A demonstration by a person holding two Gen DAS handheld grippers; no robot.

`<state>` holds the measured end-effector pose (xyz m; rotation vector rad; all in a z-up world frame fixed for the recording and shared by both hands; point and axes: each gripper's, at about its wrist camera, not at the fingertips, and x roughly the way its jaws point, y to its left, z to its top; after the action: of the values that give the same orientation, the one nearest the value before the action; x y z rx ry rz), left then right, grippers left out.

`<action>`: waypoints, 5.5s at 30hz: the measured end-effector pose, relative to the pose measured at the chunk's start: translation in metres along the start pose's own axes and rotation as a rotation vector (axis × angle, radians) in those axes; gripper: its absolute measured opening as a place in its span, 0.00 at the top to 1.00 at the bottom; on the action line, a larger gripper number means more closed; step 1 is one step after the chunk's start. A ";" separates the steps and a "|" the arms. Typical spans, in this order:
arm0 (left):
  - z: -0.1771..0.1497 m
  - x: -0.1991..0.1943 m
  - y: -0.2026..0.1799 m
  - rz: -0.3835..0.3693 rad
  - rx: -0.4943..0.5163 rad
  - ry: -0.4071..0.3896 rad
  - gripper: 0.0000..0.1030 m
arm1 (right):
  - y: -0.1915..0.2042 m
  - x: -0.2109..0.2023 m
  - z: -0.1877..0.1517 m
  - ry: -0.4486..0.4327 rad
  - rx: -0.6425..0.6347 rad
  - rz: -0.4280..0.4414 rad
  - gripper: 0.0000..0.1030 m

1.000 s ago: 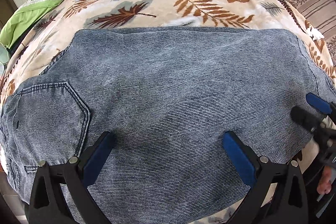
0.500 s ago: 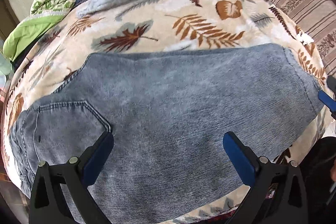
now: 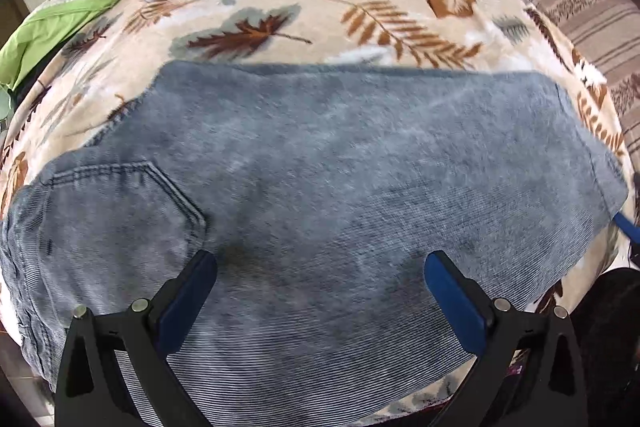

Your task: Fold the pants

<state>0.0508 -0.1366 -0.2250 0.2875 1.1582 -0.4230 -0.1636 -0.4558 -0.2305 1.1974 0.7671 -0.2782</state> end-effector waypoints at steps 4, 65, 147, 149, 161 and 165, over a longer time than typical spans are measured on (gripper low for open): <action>0.000 0.000 0.007 -0.002 -0.004 -0.009 0.00 | -0.016 0.014 0.002 -0.006 0.064 -0.103 0.35; 0.022 -0.033 0.033 0.094 0.014 -0.120 0.00 | 0.146 0.086 -0.113 0.115 -0.673 -0.009 0.36; -0.043 -0.046 0.204 0.318 -0.389 0.062 0.00 | 0.173 0.112 -0.172 0.100 -1.111 -0.285 0.37; -0.045 -0.050 0.211 0.320 -0.405 0.063 0.00 | 0.167 0.117 -0.175 0.103 -1.118 -0.295 0.37; -0.067 -0.048 0.268 0.323 -0.558 0.138 0.00 | 0.160 0.115 -0.172 0.093 -1.097 -0.237 0.37; -0.070 -0.041 0.279 0.309 -0.592 0.152 0.00 | 0.167 0.097 -0.167 0.026 -1.083 -0.156 0.37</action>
<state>0.1092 0.1483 -0.2123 -0.0233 1.3071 0.2224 -0.0620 -0.2234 -0.1989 0.1193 0.8563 0.0481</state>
